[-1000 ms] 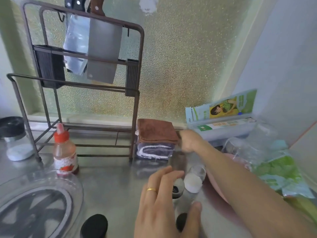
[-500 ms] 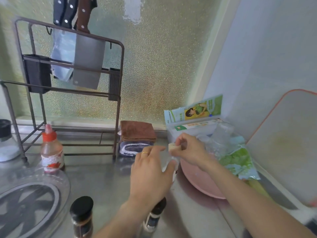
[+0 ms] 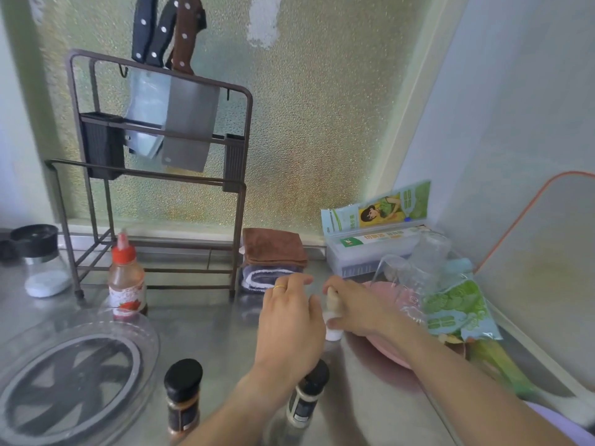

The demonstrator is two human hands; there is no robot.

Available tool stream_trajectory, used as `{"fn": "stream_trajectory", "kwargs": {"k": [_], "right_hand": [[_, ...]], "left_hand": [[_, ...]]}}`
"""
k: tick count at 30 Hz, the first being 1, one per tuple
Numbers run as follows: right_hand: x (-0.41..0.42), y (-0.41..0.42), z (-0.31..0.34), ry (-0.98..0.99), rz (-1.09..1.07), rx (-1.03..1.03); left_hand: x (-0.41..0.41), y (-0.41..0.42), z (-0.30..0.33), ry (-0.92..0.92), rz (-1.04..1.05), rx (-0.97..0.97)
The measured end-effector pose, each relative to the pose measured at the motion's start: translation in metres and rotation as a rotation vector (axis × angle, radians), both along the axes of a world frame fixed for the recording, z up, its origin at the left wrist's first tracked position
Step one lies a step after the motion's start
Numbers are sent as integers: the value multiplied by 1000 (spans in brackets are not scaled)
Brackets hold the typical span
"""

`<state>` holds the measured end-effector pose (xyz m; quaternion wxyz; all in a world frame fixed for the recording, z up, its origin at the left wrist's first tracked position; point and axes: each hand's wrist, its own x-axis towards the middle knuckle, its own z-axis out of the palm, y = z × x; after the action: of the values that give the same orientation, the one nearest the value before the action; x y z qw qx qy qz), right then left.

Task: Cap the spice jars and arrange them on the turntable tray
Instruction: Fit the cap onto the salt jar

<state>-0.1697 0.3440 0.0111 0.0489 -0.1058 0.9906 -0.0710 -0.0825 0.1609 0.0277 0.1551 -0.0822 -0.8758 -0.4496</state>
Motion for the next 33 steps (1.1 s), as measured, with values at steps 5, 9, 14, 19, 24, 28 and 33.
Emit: {"fn": "stream_trajectory", "kwargs": {"k": [5,9,14,19,24,28,33], "right_hand": [[14,0,24,58,-55,-42],[55,-20,98,176,-24,-215],[117,-69,168,206,149,-388],[161,-116,193,132,233,-420],[182,-153,220,43,286,-440],[190,-172,230,-94,370,-457],[197,-204,230,-119,475,-383]], "left_hand": [[6,-11,8,-2,-28,80],[19,-23,20,69,-71,174],[59,-46,44,136,-124,467],[95,-84,50,72,-234,828],[127,-131,45,-65,-405,1009],[147,-163,44,-283,-512,1255],[166,-191,45,-516,-616,1532]]}}
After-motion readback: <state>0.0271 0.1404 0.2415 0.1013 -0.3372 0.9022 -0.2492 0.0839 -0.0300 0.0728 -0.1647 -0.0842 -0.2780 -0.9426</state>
